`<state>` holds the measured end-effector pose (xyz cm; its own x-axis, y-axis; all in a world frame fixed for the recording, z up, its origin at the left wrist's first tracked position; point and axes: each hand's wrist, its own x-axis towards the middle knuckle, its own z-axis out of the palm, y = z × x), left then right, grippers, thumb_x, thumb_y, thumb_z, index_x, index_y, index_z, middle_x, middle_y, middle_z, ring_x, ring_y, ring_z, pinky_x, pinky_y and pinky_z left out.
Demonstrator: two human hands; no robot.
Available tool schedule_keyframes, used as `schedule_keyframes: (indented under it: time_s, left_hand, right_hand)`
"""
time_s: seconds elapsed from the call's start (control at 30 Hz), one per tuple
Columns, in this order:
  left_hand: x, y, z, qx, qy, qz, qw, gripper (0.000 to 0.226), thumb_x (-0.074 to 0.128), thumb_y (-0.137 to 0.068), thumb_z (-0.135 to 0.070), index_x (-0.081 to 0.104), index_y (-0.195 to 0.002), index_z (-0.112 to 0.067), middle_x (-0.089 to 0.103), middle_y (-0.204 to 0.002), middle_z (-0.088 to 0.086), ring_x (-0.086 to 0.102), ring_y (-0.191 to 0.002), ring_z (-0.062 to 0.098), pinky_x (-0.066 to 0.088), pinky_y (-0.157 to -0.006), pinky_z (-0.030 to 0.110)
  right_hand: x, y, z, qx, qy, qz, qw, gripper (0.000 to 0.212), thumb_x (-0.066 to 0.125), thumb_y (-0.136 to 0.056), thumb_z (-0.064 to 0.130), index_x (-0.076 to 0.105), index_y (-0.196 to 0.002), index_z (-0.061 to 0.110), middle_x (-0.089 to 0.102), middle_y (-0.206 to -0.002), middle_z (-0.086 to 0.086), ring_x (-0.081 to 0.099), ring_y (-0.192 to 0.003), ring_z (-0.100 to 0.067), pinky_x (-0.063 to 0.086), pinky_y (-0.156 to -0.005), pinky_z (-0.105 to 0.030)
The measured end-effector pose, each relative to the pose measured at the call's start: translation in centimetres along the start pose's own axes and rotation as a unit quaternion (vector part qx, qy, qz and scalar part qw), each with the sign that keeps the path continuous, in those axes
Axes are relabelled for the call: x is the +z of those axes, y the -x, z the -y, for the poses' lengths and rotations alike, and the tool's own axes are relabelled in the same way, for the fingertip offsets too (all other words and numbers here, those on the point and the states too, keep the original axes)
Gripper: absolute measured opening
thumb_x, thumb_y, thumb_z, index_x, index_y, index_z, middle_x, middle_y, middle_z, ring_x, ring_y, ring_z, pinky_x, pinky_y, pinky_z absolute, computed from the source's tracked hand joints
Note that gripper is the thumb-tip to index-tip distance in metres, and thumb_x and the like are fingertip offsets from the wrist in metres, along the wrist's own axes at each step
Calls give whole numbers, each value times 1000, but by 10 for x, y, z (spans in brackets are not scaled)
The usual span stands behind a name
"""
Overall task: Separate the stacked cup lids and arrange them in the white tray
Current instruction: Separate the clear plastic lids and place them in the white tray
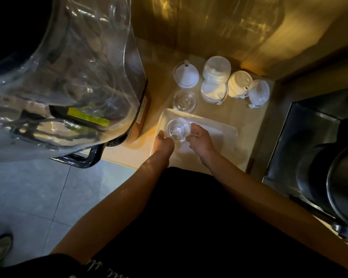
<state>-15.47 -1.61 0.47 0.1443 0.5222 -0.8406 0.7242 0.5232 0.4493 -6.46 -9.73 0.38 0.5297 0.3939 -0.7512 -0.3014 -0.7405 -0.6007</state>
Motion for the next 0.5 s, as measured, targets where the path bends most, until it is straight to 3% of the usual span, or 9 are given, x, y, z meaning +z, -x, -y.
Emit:
schedule_keyframes:
  time_s: [0.17, 0.23, 0.33, 0.5]
  left_hand:
    - [-1, 0, 3, -3, -24, 12, 1000, 50, 40, -90, 3, 38, -140, 4, 48, -141, 25, 48, -129, 41, 43, -103, 49]
    - [-2, 3, 1, -11, -20, 18, 1000, 55, 37, -86, 2, 37, -140, 3, 46, -143, 25, 45, -131, 43, 41, -105, 51]
    - [-2, 5, 2, -19, 10, 23, 999, 60, 34, -81, -2, 36, -141, 0, 40, -147, 25, 39, -136, 43, 36, -109, 54]
    - [-2, 7, 4, -22, 36, 20, 999, 61, 35, -81, -1, 31, -142, 2, 37, -150, 23, 34, -139, 42, 31, -112, 54]
  right_hand:
    - [-1, 1, -2, 10, -14, 1, 1000, 40, 55, -80, 1, 58, -104, 33, 66, -110, 3, 61, -111, -22, 49, -100, -46]
    - [-2, -1, -4, 18, -16, 5, 1000, 40, 57, -80, 6, 60, -112, 30, 66, -116, 2, 60, -114, -22, 48, -103, -47]
    - [-2, -5, -7, 29, -13, -1, 999, 56, 59, -77, 13, 55, -132, 23, 64, -128, -1, 58, -119, -22, 47, -105, -49]
    - [-2, -3, -7, 37, -29, -1, 999, 57, 59, -81, 9, 52, -136, 21, 60, -132, -4, 57, -121, -23, 45, -107, -49]
